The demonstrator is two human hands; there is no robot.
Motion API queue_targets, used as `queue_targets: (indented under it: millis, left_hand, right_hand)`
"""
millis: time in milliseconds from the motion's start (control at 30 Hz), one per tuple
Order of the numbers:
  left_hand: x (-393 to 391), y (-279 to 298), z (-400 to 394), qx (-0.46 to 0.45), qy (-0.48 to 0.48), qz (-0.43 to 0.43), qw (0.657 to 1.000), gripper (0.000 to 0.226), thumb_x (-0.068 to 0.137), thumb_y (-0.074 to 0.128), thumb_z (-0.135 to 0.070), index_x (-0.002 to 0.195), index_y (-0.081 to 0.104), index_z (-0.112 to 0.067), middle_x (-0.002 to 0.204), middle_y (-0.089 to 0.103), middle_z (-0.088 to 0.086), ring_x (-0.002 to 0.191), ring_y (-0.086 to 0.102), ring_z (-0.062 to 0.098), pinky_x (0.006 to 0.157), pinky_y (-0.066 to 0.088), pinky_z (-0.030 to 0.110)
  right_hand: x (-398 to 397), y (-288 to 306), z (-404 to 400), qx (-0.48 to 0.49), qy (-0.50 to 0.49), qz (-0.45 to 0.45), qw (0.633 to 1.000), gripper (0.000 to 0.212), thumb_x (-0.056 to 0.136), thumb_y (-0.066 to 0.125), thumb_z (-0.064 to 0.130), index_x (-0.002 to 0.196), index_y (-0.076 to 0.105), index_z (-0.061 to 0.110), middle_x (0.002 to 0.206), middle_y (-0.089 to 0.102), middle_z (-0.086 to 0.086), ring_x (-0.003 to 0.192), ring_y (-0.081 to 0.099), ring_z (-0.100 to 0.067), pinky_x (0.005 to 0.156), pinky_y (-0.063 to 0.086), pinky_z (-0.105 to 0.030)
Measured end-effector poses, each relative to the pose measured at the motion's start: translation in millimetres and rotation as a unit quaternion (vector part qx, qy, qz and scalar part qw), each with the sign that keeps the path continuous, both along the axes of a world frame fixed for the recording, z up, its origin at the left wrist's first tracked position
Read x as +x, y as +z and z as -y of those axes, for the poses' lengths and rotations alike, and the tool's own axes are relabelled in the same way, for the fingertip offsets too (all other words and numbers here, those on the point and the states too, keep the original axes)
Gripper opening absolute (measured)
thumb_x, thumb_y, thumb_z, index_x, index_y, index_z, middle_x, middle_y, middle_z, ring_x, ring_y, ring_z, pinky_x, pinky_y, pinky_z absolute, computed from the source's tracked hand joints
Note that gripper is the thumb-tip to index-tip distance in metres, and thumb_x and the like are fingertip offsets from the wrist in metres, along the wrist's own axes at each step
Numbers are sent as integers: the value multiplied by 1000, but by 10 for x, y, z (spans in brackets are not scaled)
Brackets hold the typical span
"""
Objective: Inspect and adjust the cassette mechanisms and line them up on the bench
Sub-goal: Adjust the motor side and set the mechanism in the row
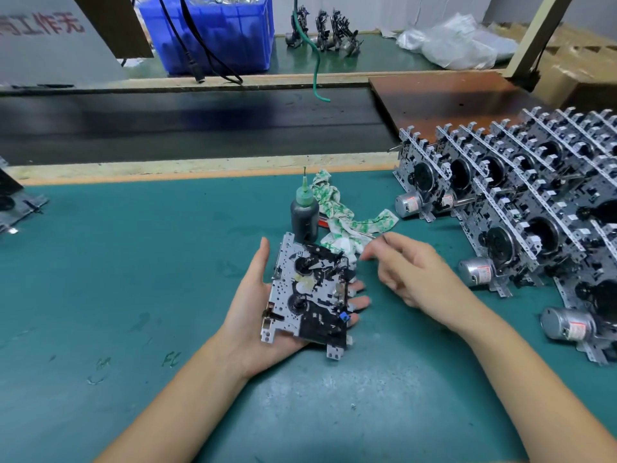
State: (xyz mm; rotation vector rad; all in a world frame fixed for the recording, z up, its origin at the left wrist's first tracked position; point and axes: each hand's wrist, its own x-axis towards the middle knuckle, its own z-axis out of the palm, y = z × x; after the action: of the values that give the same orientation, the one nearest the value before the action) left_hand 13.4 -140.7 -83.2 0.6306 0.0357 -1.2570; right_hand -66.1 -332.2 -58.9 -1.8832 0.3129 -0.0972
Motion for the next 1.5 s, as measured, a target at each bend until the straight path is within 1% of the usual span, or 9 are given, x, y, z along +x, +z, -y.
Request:
queue_targets:
  millis: [133,233,367,533,667,867,1067,1267,1500]
  left_hand:
    - [66,-6,-8,26,-27,14,999,75,90,34,-65,125,61,-4,136,49,28,125,47,46,104,37,56]
    - [84,-13,-8,20,-39,16,999,72,93,32,-62,122,64,-5,135,51,26,124,48,47,103,36,59]
    - [83,-10,-32,-4,-21,12,1000,65,94,33,-56,116,68,-4,129,56,26,117,54,46,99,40,62]
    - [60,-3,-61,-15,-2,10,1000,63,95,35,-52,111,70,-2,126,59,25,112,58,45,98,40,62]
    - [29,4,-58,-34,13,1,999,65,94,36,-52,112,69,0,124,59,27,109,60,46,97,40,62]
    - [-25,-23,-41,-27,16,3,999,69,94,33,-55,116,66,1,126,56,30,113,57,46,102,39,55]
    - [-35,-35,-49,-35,50,-22,998,73,95,31,-55,126,55,6,133,49,33,118,52,47,104,37,55]
    - [-39,-24,-46,-39,46,-20,998,71,94,34,-53,126,56,6,133,48,34,120,51,48,102,39,58]
    - [-28,-51,-59,-39,38,-24,998,71,95,31,-55,126,57,4,134,48,33,120,52,46,101,37,58]
  right_hand:
    - [-26,-96,5,-369,-71,28,926,30,98,41,28,88,69,24,66,62,10,69,57,-10,62,39,-30]
    - [-1,-93,-60,-429,-113,85,892,17,95,54,22,95,70,18,89,65,6,91,53,-16,65,37,-27]
    - [172,39,-215,-342,-104,179,917,20,94,50,16,105,67,15,96,61,8,96,50,-11,78,36,-21]
    - [624,142,-403,-156,-47,80,983,40,87,64,20,126,53,17,114,59,4,113,51,-14,96,42,-30]
    - [907,141,-407,-35,-3,-17,999,48,78,76,16,120,54,18,114,60,4,103,54,-8,73,40,-8]
    - [957,127,-332,-12,-16,25,999,28,86,67,17,113,60,16,103,66,2,96,61,-8,82,45,-17]
    - [530,186,-133,10,-164,116,979,17,96,48,36,111,50,30,92,59,14,76,58,-3,60,43,-21]
    - [39,125,-36,215,-146,100,961,36,59,75,35,86,57,19,66,59,-2,47,43,-9,41,32,-17]
    - [10,73,15,450,-154,126,870,12,70,62,17,77,53,13,55,49,7,37,24,0,36,16,-11]
